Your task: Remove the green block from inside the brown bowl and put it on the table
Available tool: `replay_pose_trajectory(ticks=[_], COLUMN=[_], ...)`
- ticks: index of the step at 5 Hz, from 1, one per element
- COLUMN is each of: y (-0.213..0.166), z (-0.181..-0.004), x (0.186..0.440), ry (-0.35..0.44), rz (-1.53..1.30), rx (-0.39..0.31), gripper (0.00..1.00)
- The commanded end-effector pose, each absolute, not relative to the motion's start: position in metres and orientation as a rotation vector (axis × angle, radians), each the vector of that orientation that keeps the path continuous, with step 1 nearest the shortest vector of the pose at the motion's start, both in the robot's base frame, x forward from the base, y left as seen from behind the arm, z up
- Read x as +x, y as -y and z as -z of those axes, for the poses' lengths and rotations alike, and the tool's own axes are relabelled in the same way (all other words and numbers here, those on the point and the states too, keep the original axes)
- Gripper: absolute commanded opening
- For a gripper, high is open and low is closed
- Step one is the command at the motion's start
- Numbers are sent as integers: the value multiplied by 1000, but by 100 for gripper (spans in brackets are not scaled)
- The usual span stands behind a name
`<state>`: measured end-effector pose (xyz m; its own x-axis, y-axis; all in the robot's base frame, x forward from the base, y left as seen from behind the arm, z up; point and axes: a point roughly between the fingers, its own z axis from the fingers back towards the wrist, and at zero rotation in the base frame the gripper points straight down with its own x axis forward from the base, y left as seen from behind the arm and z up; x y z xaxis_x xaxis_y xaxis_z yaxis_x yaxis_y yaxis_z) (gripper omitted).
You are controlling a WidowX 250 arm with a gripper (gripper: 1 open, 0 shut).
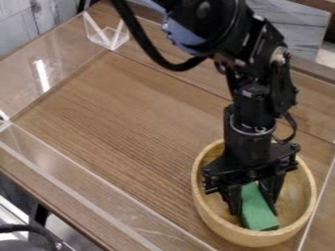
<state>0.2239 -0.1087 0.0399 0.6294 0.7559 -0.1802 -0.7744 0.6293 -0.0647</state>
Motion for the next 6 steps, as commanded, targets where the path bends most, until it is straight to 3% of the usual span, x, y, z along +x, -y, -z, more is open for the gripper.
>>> replay_pose_trajectory(ticks=[1,6], y=[109,94], z=[-64,-92], x=[236,228], ry=[-93,-136], rz=[-885,-950], rx=[-200,-231], gripper=[0,0])
